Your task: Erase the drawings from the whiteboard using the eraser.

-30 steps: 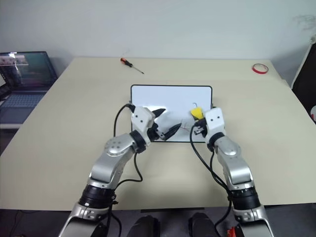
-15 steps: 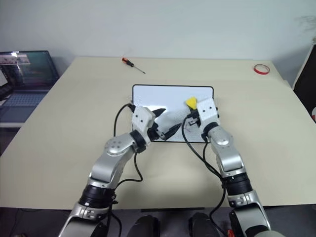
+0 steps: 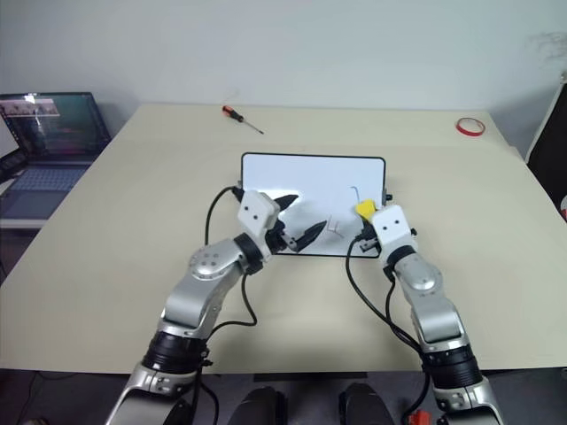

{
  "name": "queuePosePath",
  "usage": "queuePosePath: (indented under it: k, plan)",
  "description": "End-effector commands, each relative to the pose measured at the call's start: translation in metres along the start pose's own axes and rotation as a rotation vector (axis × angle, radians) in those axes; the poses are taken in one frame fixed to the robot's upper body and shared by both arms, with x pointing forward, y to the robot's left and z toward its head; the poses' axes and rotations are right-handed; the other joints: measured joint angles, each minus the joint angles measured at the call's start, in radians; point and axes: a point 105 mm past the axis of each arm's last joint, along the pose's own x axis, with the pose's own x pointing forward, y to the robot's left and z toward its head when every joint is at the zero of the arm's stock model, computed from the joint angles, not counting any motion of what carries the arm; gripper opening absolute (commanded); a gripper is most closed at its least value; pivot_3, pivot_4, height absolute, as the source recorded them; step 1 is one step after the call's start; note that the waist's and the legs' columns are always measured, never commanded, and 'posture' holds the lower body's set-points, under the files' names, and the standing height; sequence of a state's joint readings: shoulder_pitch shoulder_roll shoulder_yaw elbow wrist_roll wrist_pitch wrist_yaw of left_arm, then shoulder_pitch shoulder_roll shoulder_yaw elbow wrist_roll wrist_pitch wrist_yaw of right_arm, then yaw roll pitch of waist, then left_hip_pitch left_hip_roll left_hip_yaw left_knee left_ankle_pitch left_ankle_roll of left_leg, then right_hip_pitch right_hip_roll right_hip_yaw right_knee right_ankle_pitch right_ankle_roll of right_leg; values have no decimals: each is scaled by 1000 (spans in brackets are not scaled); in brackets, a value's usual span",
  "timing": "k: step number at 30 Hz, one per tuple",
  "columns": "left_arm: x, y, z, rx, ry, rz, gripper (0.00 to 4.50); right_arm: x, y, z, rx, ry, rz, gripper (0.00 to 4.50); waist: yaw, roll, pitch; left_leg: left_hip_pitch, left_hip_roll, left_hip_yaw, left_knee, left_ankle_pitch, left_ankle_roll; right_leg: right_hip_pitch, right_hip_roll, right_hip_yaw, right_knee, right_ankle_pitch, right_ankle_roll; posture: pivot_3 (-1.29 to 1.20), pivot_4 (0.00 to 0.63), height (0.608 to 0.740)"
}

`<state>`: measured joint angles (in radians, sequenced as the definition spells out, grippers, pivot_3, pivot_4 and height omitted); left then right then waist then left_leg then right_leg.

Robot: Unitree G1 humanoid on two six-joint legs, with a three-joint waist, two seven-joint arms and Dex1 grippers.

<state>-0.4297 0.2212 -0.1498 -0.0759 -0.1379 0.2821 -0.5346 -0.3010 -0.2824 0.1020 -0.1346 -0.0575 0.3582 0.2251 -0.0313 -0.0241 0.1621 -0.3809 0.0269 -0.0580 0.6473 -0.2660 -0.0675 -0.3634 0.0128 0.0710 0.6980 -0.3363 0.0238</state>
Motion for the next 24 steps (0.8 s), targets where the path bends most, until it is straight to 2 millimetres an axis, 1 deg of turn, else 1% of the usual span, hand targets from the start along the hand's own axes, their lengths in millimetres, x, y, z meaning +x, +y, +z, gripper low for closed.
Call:
queuePosePath:
  k: [1, 4, 6, 10, 12, 16, 19, 21, 24]
  plan:
    - [1, -3, 17, 25, -61, -12, 4500, 3, -3, -13, 41, 65, -16, 985, 0, 0, 0, 0, 0, 0, 0, 0, 0, 0, 0, 0, 0, 0, 0, 0, 150, 740]
    - [3, -4, 18, 23, -64, -15, 4500, 19, -1, 9, 75, -10, -2, 985, -9, 0, 0, 1, 0, 1, 0, 0, 0, 0, 0, 0, 0, 0, 0, 0, 150, 740]
    - [4, -4, 18, 22, -66, -16, 4500, 29, -2, 23, 86, -53, -1, 985, -19, 0, 0, 2, 0, 1, 0, 0, 0, 0, 1, 1, 0, 2, 1, 0, 150, 740]
    - [3, -5, 18, 21, -67, -16, 4500, 47, -8, 43, 78, -110, 1, 985, -24, 1, 0, 1, 0, 2, 0, 0, 0, -1, 1, 1, 0, 3, 0, 0, 150, 740]
    - [3, -5, 18, 20, -67, -15, 4500, 53, -11, 49, 70, -124, -1, 985, -25, 1, 0, 1, 1, 3, -1, 0, 0, -2, 1, 1, 0, 3, 0, 0, 150, 740]
    - [2, -4, 18, 20, -68, -11, 4500, 59, -12, 48, 70, -113, 1, 985, -23, 0, 0, -2, 1, 2, -1, 0, 0, -3, 1, 1, -1, 3, 0, 0, 150, 740]
    - [2, -3, 19, 23, -69, -5, 4500, 60, -12, 36, 73, -47, 13, 985, -24, 0, 0, -1, 1, 3, -1, 0, 0, -3, 0, 1, -1, 3, 0, 0, 150, 740]
    - [1, -3, 20, 24, -69, -4, 4500, 58, -7, 26, 81, -3, 43, 985, -24, 0, 0, -1, 2, 3, -1, 0, 0, -3, 0, 1, 0, 3, 0, 0, 150, 740]
    - [1, -3, 20, 25, -69, -4, 4500, 50, 6, 17, 83, 34, 107, 985, -23, 0, 0, 0, 1, 2, -1, 0, 0, -2, 0, 1, 0, 3, 0, 0, 150, 740]
